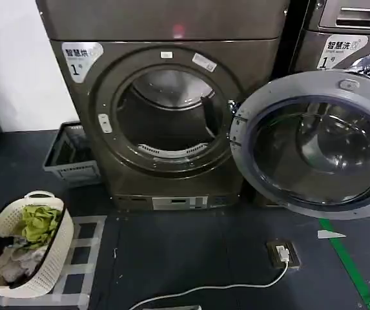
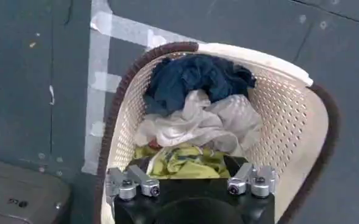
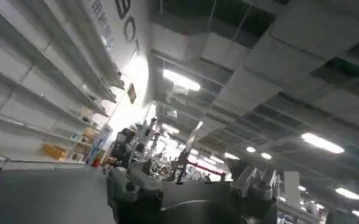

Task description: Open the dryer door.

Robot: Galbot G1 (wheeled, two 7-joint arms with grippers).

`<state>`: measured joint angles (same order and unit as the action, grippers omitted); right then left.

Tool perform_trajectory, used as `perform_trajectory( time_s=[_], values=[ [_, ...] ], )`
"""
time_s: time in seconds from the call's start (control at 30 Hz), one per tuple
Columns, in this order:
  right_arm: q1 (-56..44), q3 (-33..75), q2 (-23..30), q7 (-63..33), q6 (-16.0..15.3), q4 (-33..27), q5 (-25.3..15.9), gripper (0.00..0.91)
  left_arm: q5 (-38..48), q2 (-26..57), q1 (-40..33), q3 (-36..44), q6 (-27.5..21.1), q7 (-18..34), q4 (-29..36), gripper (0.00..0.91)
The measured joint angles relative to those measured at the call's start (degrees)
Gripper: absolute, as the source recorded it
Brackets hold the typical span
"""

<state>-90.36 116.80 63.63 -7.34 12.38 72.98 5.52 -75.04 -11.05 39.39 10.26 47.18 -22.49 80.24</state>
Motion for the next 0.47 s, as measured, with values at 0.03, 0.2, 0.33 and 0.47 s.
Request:
perform_trajectory(
  time_s=[0.03,0.2,0.33,0.47],
  values=[
    [0.02,-0.03,0.04,0.09,0.04,0.0,-0.06,0.907,0.61,0.05,-0.01,0.12,0.01,-0.02,-0.01,0.907],
    [0.46,-0.48,0.1,0.15,0.07,-0.01,-0.17,0.907,1.52,-0.03,-0.01,0.4,0.01,-0.05,0.11,0.907],
    [0.5,-0.57,0.19,0.23,0.09,0.13,-0.19,0.907,1.37,-0.11,-0.05,0.41,0.01,-0.09,0.08,0.907],
    [0.43,-0.57,0.2,0.31,0.28,0.11,-0.19,0.907,1.21,-0.11,-0.09,0.39,0.01,-0.16,-0.08,0.907]
  ],
)
